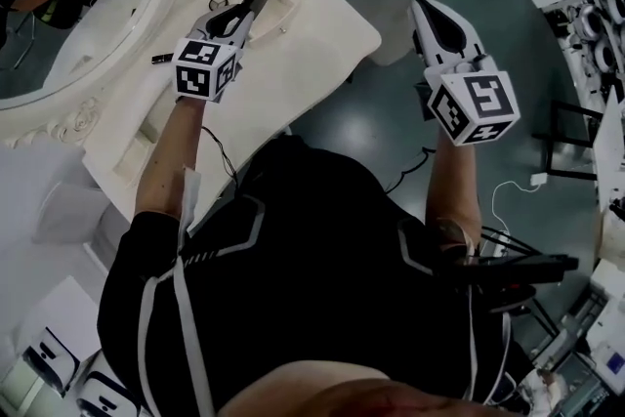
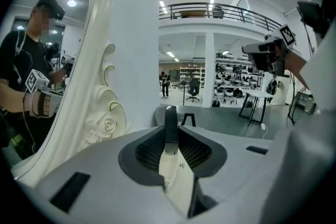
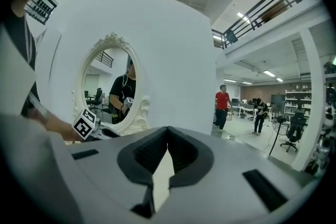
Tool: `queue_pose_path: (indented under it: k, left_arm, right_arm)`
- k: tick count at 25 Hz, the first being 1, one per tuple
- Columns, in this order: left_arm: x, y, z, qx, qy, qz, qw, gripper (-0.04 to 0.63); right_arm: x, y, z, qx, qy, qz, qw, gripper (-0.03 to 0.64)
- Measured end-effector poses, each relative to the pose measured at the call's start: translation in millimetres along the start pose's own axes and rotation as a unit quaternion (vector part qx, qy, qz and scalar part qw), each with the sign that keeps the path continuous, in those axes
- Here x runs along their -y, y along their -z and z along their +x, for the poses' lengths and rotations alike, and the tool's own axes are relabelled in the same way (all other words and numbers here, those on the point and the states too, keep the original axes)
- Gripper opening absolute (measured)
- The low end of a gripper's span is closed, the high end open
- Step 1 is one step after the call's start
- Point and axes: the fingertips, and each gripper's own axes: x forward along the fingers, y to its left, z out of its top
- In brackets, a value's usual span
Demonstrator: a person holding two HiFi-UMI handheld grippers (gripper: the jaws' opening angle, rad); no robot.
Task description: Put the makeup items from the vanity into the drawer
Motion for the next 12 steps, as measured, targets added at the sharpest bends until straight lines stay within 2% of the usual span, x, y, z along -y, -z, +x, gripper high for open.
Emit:
queue_pose_path:
  k: [7,12]
  left_arm:
    - [-8,37,41,-0.041,0.033,0.022,0.9984,0.087]
    - [-9,64,65,-0.078,0.027,0.025,0.9962,0.087]
  right_arm:
    - [5,16,31,-0.037,0.014,0.003,0.999,0.005]
    - [12,27,38,-0.044,-0.003,0.009,0.999,0.005]
